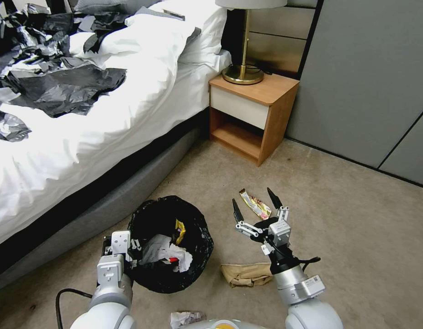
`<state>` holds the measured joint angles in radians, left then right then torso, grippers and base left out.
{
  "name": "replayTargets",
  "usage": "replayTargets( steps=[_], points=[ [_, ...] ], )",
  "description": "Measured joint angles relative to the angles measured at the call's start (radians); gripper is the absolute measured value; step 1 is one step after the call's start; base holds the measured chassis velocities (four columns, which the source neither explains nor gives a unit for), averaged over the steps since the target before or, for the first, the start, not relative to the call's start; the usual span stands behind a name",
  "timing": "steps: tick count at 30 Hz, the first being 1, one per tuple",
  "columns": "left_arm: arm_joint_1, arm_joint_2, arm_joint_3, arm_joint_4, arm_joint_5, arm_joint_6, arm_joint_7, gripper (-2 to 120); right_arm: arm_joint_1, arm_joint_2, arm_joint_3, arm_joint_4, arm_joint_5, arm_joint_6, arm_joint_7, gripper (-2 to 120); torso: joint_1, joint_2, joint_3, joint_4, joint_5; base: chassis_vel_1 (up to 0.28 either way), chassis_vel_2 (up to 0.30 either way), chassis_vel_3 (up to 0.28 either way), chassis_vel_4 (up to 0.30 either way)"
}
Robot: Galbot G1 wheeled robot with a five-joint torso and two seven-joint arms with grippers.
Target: Pick up the trash bin, then pick up the garbage from the floor and place it into the trash bin.
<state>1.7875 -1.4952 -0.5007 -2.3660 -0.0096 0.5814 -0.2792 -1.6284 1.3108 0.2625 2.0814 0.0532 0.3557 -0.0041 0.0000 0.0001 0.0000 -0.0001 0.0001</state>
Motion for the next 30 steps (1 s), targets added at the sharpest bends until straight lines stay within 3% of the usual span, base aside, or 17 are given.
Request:
replayTargets(
  steps=[16,19,20,23,30],
  points=[
    [-0.002,0.007,0.002,0.0,0.0,0.0,0.0,1,0.016,-0.056,0.044,0.017,0.016,-0.023,-0.054,100,0.0,0.0,0.0,0.0,0.0,0.0,0.0,0.0,0.0],
    [-0.003,0.01,0.0,0.0,-0.001,0.0,0.0,1,0.04,-0.202,0.066,-0.001,0.042,-0.046,-0.164,100,0.0,0.0,0.0,0.0002,0.0001,0.0,0.0,0.0,0.0],
    [-0.003,0.01,0.0,0.0,-0.001,0.0,0.0,1,0.04,-0.202,0.066,-0.001,0.042,-0.046,-0.164,100,0.0,0.0,0.0,0.0002,0.0001,0.0,0.0,0.0,0.0],
    [-0.004,0.007,0.001,-0.001,-0.001,0.0,0.001,1,0.069,-0.323,0.048,-0.058,0.074,-0.092,-0.218,100,0.0,0.0,0.0,0.0003,-0.0001,0.0,0.0,0.0,0.0],
    [-0.004,0.002,0.003,-0.001,0.001,-0.001,0.001,1,0.123,-0.413,-0.054,-0.221,0.061,-0.117,-0.293,100,0.0,0.0,0.0,0.0002,0.0002,0.0,0.0,0.0,0.0]
  ],
)
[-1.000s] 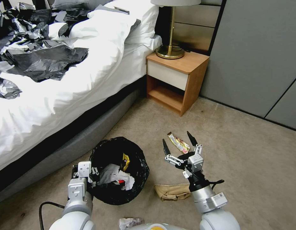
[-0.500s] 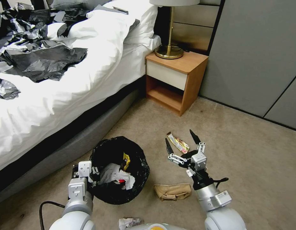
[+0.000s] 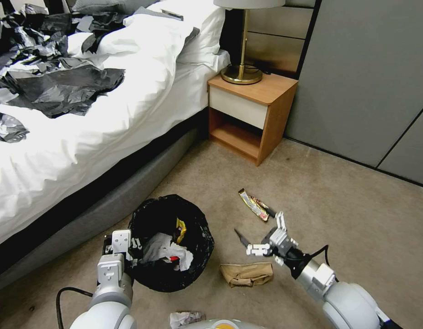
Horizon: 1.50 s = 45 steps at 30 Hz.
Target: Pick up the trash bin, then pick up the garbage from the floor and place it into the trash bin.
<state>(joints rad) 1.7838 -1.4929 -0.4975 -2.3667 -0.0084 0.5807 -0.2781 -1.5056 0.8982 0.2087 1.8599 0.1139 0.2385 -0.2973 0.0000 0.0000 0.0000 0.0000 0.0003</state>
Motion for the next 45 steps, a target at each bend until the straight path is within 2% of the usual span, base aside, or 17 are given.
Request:
replayTargets(
  steps=[6,14,22,40,42,43,45],
  points=[
    [-0.001,-0.001,0.0,0.003,0.002,0.0,0.0,1,0.045,-0.031,-0.059,-0.166,-0.075,0.043,-0.142,100,0.0,0.0,0.0,0.0,-0.0002,0.0,0.0,0.0,0.0],
    [0.002,-0.004,0.001,0.004,0.006,0.0,0.0,1,0.104,-0.015,-0.094,-0.359,-0.18,0.099,-0.256,100,0.0,0.0,0.0,-0.0001,-0.0002,0.0,0.0,0.0,0.0],
    [0.01,-0.009,0.001,0.002,0.012,-0.001,0.0,1,0.157,0.007,-0.112,-0.439,-0.23,0.098,-0.274,100,0.0,0.0,0.0,-0.0001,-0.0003,0.0,0.0,0.0,0.0],
    [0.023,-0.011,-0.002,-0.009,0.015,-0.004,0.0,1,0.274,0.089,-0.132,-0.605,-0.315,0.112,-0.241,99,0.0,0.0,0.0,0.0,-0.0003,0.0,0.0,0.0,0.0],
    [0.022,-0.012,-0.002,-0.009,0.015,-0.004,-0.001,1,0.28,0.097,-0.135,-0.62,-0.318,0.121,-0.242,91,0.0,0.0,0.0,0.0,-0.0003,0.0,0.0,0.0,0.0],
    [0.022,-0.012,-0.002,-0.009,0.015,-0.004,-0.001,1,0.28,0.097,-0.135,-0.62,-0.318,0.121,-0.242,91,0.0,0.0,0.0,0.0,-0.0003,0.0,0.0,0.0,0.0],
    [0.022,-0.011,-0.002,-0.009,0.015,-0.004,-0.001,1,0.283,0.103,-0.138,-0.631,-0.318,0.125,-0.241,79,0.0,0.0,0.0,0.0,-0.0003,0.0,0.0,0.0,0.0]
  ],
)
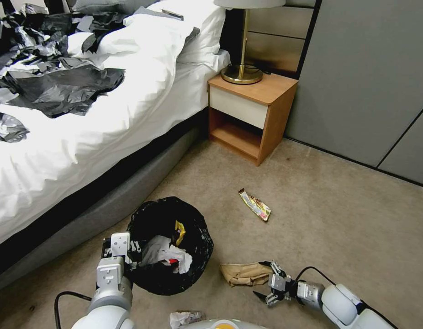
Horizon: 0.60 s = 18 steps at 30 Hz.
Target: Pick up the trash bin, then pick up the garbage from the floor and place it into the trash bin.
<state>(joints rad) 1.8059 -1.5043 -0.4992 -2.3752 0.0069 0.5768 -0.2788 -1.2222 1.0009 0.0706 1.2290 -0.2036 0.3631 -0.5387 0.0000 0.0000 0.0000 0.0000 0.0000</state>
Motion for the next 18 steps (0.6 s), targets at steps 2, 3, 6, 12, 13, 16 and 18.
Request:
replayTargets(
  steps=[2,3,6,12,13,16,18],
  points=[
    [0.0,0.001,0.0,0.0,0.0,0.0,0.0,1,0.002,0.002,0.0,-0.003,0.001,0.001,0.001,74,0.0,0.0,0.0,0.0,0.0,0.0,0.0,0.0,0.0],
    [0.0,0.001,-0.001,0.0,0.0,0.0,0.0,1,0.003,0.004,0.0,-0.004,0.004,0.002,0.001,69,0.0,0.0,0.0,0.0,0.0,0.0,0.0,0.0,0.0],
    [-0.001,0.001,-0.001,0.001,0.0,0.0,0.0,1,0.005,0.005,0.0,-0.004,0.011,0.002,0.002,59,0.0,0.0,0.0,0.0001,0.0,0.0,0.0,0.0,0.0],
    [-0.003,0.001,0.001,0.002,0.0,0.0,0.0,1,0.006,0.005,0.0,-0.001,0.032,0.002,0.005,37,0.0,0.0,0.0,0.0,0.0,0.0,0.0,0.0,0.0],
    [-0.003,0.001,0.001,0.003,0.0,0.0,0.0,1,0.006,0.004,0.002,-0.001,0.035,0.002,0.006,34,0.0,0.0,0.0,0.0,0.0,0.0,0.0,0.0,0.0],
    [-0.003,0.001,0.001,0.003,0.0,0.0,0.0,1,0.005,0.003,0.006,-0.001,0.044,0.002,0.011,23,0.0,0.0,0.0,0.0001,0.0,0.0,0.0,0.0,0.0],
    [-0.003,0.001,0.001,0.003,0.0,0.0,0.0,1,0.002,0.003,0.01,0.001,0.051,0.002,0.016,14,0.0,0.0,0.0,0.0,0.0,0.0,0.0,0.0,0.0]
  ],
)
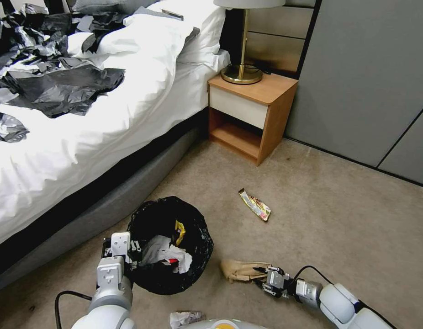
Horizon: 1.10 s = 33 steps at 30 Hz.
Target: Pick up the trash bin, then pick up the garbage from the floor and place it into the trash bin.
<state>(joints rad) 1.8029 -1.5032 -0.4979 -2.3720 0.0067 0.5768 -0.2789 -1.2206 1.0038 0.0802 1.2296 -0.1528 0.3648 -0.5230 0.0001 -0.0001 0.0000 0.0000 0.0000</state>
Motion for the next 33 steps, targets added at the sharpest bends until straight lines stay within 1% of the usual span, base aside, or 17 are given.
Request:
replayTargets(
  steps=[1,2,3,4,15,17,18,19,21,23,24,26,27,29,30,31,33],
  points=[
    [0.0,0.0,0.001,0.0,0.0,0.0,0.0,1,-0.001,0.0,0.002,0.001,0.002,0.0,0.001,8,0.0,0.0,0.0,0.0,0.0,0.0,0.0,0.0,0.0],
    [0.0,0.0,0.001,0.0,0.0,0.0,0.0,1,-0.001,0.0,0.002,0.001,0.002,0.0,0.001,8,0.0,0.0,0.0,0.0,0.0,0.0,0.0,0.0,0.0],
    [0.0,0.0,0.001,0.0,0.001,0.0,0.0,1,-0.002,-0.001,0.003,0.004,0.004,0.0,0.003,3,0.0,0.0,0.0,0.0,0.0,0.0,0.0,0.0,0.0],
    [0.0,0.0,0.001,0.0,0.001,0.0,0.0,1,-0.003,-0.001,0.004,0.005,0.005,0.0,0.004,0,0.0,0.0,0.0,0.0,0.0,0.0,0.0,0.0,0.0],
    [0.001,0.002,0.002,-0.001,0.001,0.001,0.0,1,-0.014,0.004,0.019,0.007,0.021,0.005,0.008,0,0.0,0.0,0.0,0.0,0.0,0.0,0.0,0.0,0.0],
    [0.001,0.003,0.002,-0.003,0.001,0.001,0.0,1,-0.026,0.007,0.027,0.011,0.084,0.003,0.027,0,0.0,0.0,0.0,0.0,-0.0001,0.0,0.0,0.0,0.0],
    [0.001,0.003,0.002,-0.003,0.001,0.001,0.0,1,-0.035,0.007,0.023,0.016,0.137,-0.002,0.054,0,0.0,0.0,0.0,0.0001,-0.0001,0.0,0.0,0.0,0.0],
    [0.001,0.003,0.002,-0.003,0.001,0.001,0.0,1,-0.035,0.007,0.023,0.016,0.137,-0.002,0.054,0,0.0,0.0,0.0,0.0001,-0.0001,0.0,0.0,0.0,0.0],
    [0.001,0.004,0.002,-0.004,0.001,0.001,0.0,1,-0.071,0.006,-0.002,0.054,0.311,-0.025,0.151,0,0.0,0.0,0.0,-0.0003,0.0002,0.0,0.0,0.0,0.0],
    [0.001,0.004,0.002,-0.004,0.001,0.001,0.0,1,-0.076,0.008,0.0,0.063,0.332,-0.025,0.161,0,0.0,0.0,0.0,-0.0004,0.0002,0.0,0.0,0.0,0.0],
    [0.001,0.004,0.002,-0.004,0.001,0.001,0.0,1,-0.093,0.022,0.022,0.106,0.397,-0.011,0.187,0,0.0,0.0,0.0,-0.0004,0.0002,0.0,0.0,0.0,0.0],
    [0.002,0.005,0.002,-0.004,0.001,0.001,0.001,1,-0.109,0.046,0.082,0.202,0.47,0.015,0.205,0,0.0,0.0,0.0,0.0001,0.0002,0.0,0.0,0.0,0.0],
    [0.002,0.005,0.002,-0.004,0.001,0.001,0.001,1,-0.109,0.046,0.082,0.202,0.47,0.015,0.205,0,0.0,0.0,0.0,0.0001,0.0002,0.0,0.0,0.0,0.0],
    [0.002,0.005,0.002,-0.004,0.001,0.001,0.001,1,-0.118,0.052,0.136,0.319,0.522,0.023,0.208,0,0.0,0.0,0.0,0.0001,0.0,0.0,0.0,0.0,0.0],
    [0.001,0.005,0.004,-0.003,0.001,0.001,0.001,1,-0.121,0.05,0.16,0.404,0.55,0.024,0.208,0,0.0,0.0,0.0,0.0002,-0.0002,0.0,0.0,0.0,0.0],
    [0.001,0.005,0.004,-0.003,0.001,0.001,0.001,1,-0.121,0.05,0.16,0.404,0.55,0.024,0.208,0,0.0,0.0,0.0,0.0002,-0.0002,0.0,0.0,0.0,0.0],
    [-0.001,0.005,0.006,0.0,0.001,0.001,0.001,1,-0.125,0.039,0.191,0.552,0.59,0.021,0.203,0,0.0,0.0,0.0,0.0002,-0.0004,0.0,0.0,0.0,0.0]
  ],
)
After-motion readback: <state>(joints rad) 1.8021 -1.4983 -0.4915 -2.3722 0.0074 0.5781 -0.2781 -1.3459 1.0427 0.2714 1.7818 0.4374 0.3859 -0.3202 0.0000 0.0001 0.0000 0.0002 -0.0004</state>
